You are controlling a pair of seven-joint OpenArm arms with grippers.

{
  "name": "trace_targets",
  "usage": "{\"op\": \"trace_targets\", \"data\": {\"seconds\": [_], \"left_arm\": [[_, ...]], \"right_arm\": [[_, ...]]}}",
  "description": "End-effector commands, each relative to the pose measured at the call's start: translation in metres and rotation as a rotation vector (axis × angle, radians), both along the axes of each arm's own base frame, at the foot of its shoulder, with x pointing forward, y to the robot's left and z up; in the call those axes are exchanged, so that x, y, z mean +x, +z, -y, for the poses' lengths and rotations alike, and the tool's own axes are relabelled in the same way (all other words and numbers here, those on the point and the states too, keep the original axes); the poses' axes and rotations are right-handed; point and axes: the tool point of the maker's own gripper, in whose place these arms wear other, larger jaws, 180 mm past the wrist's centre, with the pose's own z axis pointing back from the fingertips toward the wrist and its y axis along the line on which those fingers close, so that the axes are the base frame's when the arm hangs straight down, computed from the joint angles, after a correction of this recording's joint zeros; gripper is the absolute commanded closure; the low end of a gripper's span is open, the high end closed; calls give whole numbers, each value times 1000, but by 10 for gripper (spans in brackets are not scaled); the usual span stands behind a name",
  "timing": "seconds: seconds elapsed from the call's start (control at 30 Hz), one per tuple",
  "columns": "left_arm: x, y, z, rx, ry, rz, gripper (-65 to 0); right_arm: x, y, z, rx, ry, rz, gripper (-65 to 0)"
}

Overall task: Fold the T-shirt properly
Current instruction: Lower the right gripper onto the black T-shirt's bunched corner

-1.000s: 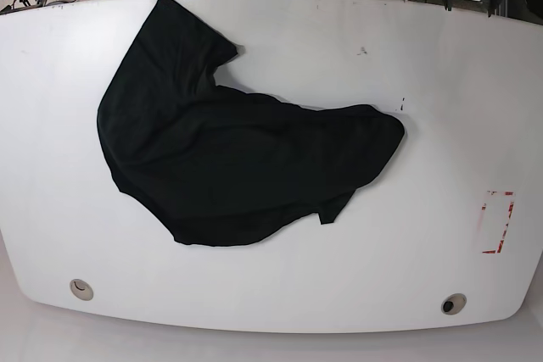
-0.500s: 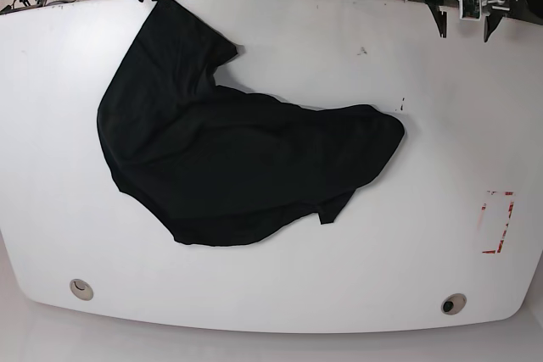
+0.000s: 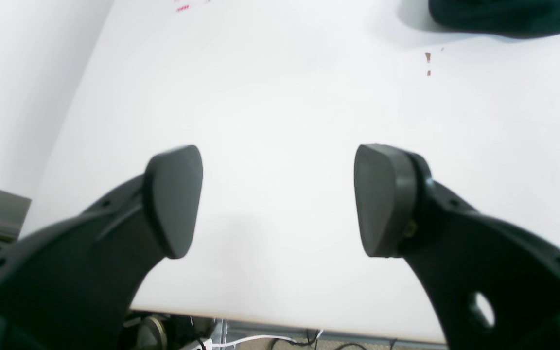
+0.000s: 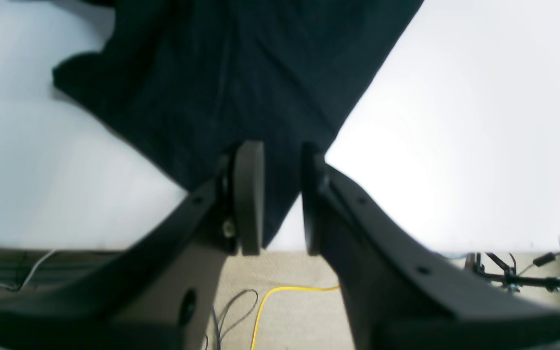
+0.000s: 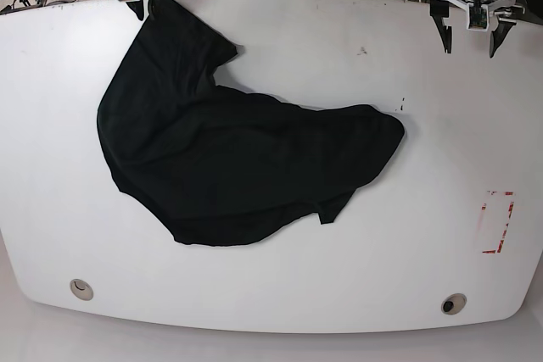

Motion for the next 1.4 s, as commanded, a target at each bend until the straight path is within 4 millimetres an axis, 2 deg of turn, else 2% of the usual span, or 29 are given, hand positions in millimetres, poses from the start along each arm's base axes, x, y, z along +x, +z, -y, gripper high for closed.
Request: {"op": "trace_targets", "data": {"seconds": [0.0,0.2,0.33,0.4,0.67,0.73,1.0,1.07,1.2,1.33,1.37], "left_arm": [[9,16,-3,25,-15,55,-455],[19,20,-6,38,-19,75,-455],[30,27,-8,44,-16,112,-455],[52,41,-4,30,-18,187,-455],[71,52,2,6,-26,249,-459],[75,49,14,-27,-51,255,-457],[81,47,30,-63,-91,261,-459],[81,49,35,-56,-106,265,-461],[81,49,39,-60,-119,264,-462],[81,49,37,-56,-113,267,-463],[81,52,35,-47,-109,271,-461]], "right_arm": [[17,13,8,-28,10,66,-125],[45,18,14,-45,21,117,-137],[64,23,18,-52,13,143,-169],[82,25,17,-63,21,149,-233],[105,27,22,-83,11,132,-360],[111,24,20,-89,12,111,-380],[124,23,17,-80,26,85,-403],[135,26,13,-54,49,77,-446],[144,28,13,-39,62,58,-486],[153,28,15,-32,65,32,-514],[162,31,18,-38,59,28,-529]]}}
